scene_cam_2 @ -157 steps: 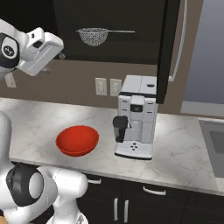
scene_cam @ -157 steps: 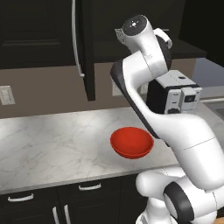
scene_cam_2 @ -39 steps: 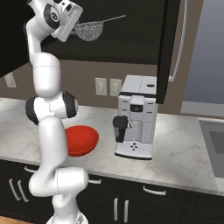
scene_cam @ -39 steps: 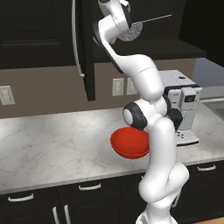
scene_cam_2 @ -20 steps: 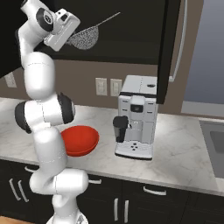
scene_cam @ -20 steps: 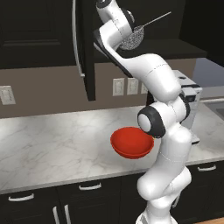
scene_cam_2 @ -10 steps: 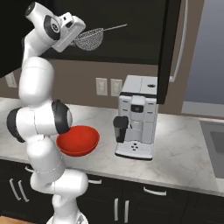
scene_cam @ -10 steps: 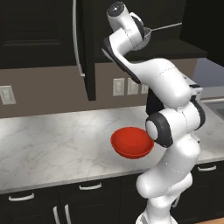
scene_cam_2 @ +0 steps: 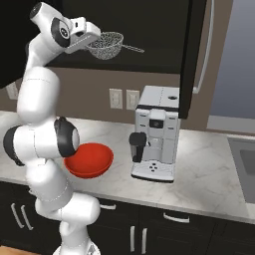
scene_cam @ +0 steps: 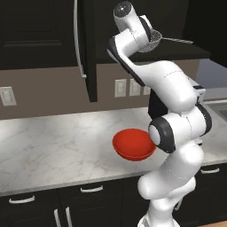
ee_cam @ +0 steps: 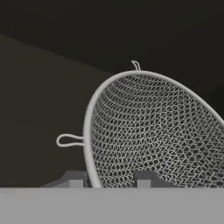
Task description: Open the cabinet and setup a tea strainer by placing it in the bowl upright.
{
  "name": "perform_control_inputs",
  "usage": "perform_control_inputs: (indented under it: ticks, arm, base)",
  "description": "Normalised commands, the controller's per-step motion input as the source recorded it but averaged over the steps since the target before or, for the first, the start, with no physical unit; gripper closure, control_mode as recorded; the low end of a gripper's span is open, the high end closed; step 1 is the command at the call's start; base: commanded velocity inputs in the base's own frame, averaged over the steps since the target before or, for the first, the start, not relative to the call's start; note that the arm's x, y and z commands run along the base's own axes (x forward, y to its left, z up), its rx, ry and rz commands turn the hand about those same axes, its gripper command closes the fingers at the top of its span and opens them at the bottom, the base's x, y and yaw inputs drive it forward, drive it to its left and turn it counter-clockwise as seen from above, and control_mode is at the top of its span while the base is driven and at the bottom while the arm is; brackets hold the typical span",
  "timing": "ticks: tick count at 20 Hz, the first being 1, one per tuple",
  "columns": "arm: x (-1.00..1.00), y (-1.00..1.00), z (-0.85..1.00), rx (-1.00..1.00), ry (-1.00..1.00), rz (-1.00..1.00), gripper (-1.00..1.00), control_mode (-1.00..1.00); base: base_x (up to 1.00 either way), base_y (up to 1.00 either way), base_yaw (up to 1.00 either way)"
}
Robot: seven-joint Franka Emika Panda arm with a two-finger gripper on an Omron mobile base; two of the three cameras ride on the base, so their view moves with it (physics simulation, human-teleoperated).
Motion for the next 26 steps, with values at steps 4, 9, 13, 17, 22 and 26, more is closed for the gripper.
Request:
perform_control_inputs:
  ticks: [4,9,13,17,22,26]
  arm:
    - [-0.61,-0.05,0.00,0.20,-0.13,-0.28,1.00,-1.00]
    - [-0.94,0.00,0.00,0.14,-0.08,-0.27,1.00,-1.00]
    - [-1.00,0.00,0.00,0.13,-0.09,-0.25,1.00,-1.00]
    - [-1.00,0.00,0.00,0.12,-0.05,-0.22,1.00,-1.00]
    - [-0.91,-0.03,-0.16,0.04,0.00,-0.06,1.00,-1.00]
    - [-0.36,-0.19,-0.51,0.00,0.00,0.02,1.00,-1.00]
  base:
    - [0.00,0.00,0.00]
    - [0.00,0.00,0.00]
    - [0.00,0.00,0.00]
    - [0.00,0.00,0.00]
    - [0.00,0.00,0.00]
    - [0.00,0.00,0.00]
